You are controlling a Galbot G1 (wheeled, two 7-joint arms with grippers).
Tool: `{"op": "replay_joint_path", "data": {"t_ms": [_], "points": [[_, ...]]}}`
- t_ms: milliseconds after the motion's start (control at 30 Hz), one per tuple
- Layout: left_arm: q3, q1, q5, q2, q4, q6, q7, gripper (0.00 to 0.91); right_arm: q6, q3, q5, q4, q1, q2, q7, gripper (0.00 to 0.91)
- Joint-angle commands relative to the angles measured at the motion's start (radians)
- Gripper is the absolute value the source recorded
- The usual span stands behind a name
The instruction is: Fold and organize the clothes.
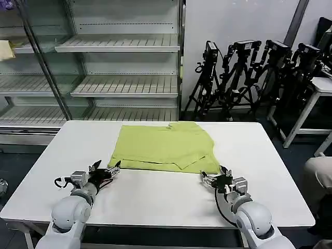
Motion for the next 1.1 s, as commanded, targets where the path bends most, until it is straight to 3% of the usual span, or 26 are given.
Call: {"op": "replay_joint_path", "data": {"t_ms": [33, 700, 1100], "points": [[0.015, 0.009, 0.016, -0.002, 0.023, 0.011, 0.014, 0.02, -0.018, 0.011, 0.018, 0.024, -0.038, -0.011, 0.0, 0.0], [0.01, 0.042, 0.025, 0.004, -0.014, 0.011, 0.042, 0.02, -0.025, 0.02, 0.011, 0.091, -0.073, -0.009, 0.001, 0.0], [-0.057, 0.256, 0.025, 0.017, -0.2, 0.01, 0.06, 0.02, -0.025, 0.059, -0.064, 0.282, -0.279, -0.016, 0.0, 0.0]]}}
